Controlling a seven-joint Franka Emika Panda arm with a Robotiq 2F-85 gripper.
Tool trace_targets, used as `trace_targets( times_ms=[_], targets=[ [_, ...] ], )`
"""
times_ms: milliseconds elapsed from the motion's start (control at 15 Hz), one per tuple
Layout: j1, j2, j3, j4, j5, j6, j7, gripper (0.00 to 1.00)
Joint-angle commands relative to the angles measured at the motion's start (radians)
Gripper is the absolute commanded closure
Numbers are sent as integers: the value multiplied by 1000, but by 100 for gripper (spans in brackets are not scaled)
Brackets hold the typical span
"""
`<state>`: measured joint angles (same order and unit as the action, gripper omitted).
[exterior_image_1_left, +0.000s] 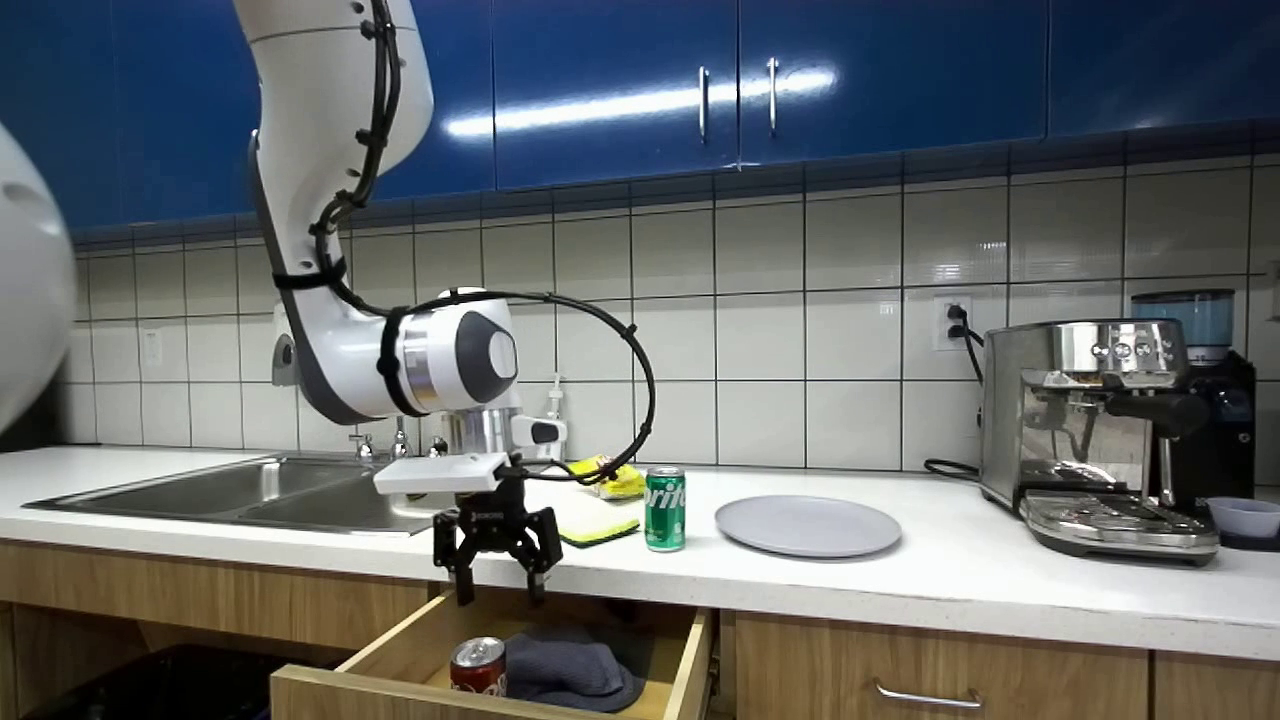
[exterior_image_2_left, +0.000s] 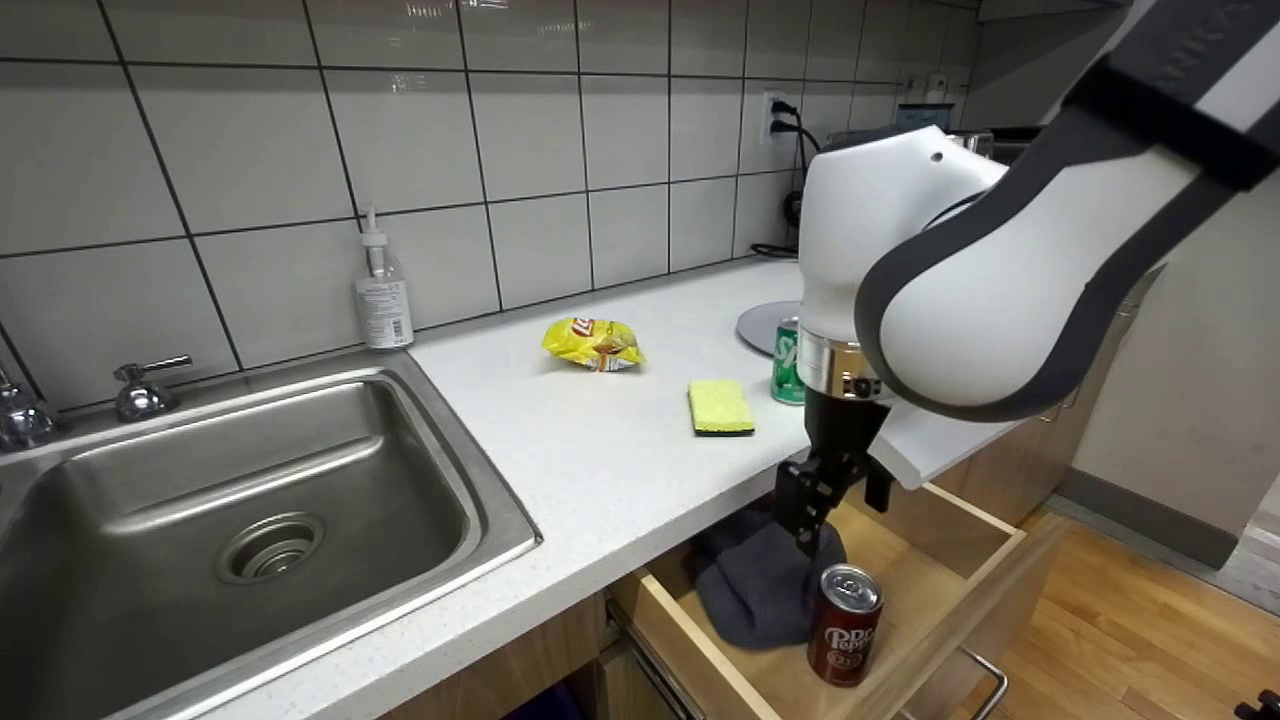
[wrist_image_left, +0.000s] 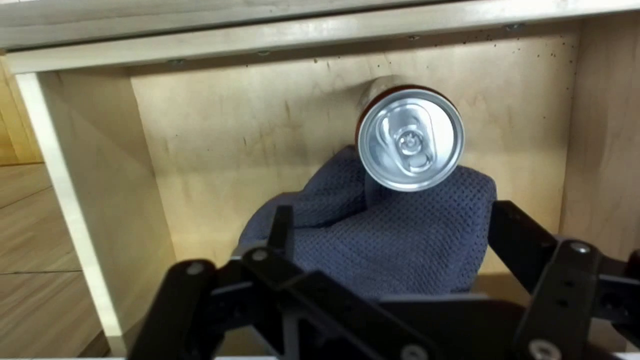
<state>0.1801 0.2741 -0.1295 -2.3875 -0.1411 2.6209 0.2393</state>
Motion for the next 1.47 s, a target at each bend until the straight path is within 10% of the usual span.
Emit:
trace_targets(
  times_ms=[0, 1400],
  targets=[
    [-40, -58, 13, 37, -4, -81, 44, 0],
    [-145, -45, 11, 321, 69, -362, 209, 0]
  ],
)
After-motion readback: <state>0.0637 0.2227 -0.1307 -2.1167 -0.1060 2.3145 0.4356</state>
